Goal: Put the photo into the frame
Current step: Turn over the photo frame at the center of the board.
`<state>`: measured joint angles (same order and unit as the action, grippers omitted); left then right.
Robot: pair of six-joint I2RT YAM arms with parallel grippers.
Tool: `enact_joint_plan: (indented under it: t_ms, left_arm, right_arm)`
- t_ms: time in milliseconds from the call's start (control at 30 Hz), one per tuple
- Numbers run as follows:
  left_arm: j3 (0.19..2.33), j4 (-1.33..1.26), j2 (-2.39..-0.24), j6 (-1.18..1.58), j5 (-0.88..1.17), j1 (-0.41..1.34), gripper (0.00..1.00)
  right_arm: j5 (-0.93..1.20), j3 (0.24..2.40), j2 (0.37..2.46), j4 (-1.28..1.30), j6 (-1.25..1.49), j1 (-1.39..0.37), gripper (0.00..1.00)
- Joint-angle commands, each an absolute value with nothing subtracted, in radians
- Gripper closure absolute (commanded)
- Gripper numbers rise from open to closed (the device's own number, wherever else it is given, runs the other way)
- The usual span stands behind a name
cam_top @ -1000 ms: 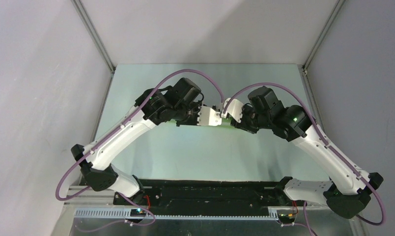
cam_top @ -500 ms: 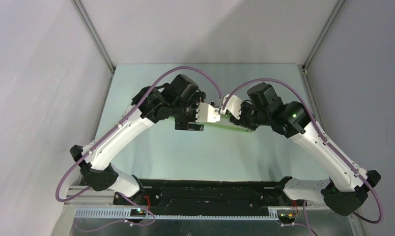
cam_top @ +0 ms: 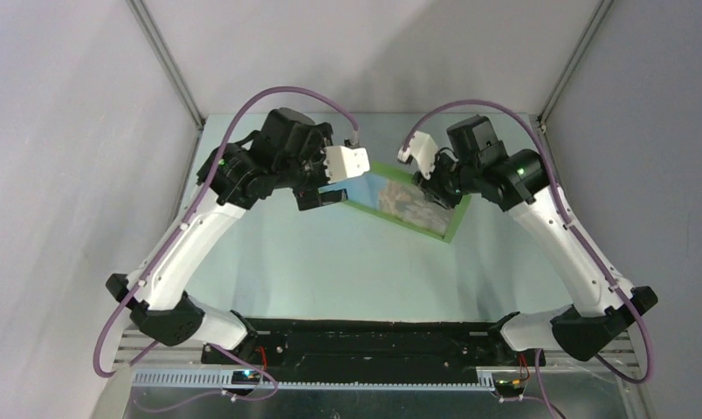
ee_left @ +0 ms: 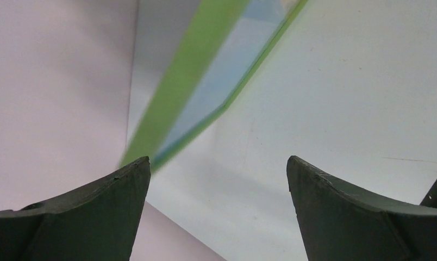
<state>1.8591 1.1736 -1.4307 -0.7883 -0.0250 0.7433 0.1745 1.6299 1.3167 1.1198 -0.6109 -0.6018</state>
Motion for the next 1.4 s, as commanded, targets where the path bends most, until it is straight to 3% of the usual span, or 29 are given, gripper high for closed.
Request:
enact_joint_plan:
  t_ms: [0, 300, 533, 733, 967, 1367]
  left_arm:
    - [1.852, 1.134, -1.351, -0.741, -0.047, 0.718, 0.0]
    - [1.752, 1.123, -1.291, -0.726, -0.05, 0.712, 0.0]
    - [1.716, 1.113, -1.27, -0.709, -0.048, 0.713, 0.0]
    - [1.687, 1.1, -1.261, -0.695, -0.044, 0.708, 0.0]
    - [1.631, 1.08, -1.245, -0.686, -0.04, 0.699, 0.0]
    - [1.611, 1.07, -1.253, -0.674, -0.04, 0.698, 0.0]
  right_arm:
    - [0.23, 1.75, 1.369, 1.121, -0.446, -0.52, 1.0]
    - [0.355, 2.026, 1.583, 1.225, -0.28, -0.355, 1.0]
    - [0.479, 2.045, 1.653, 1.197, -0.151, -0.201, 1.0]
    - [0.556, 1.961, 1.653, 1.111, -0.056, -0.091, 1.0]
    - [0.691, 1.698, 1.6, 0.91, 0.084, 0.029, 1.0]
    - [0.783, 1.413, 1.574, 0.695, 0.171, 0.108, 1.0]
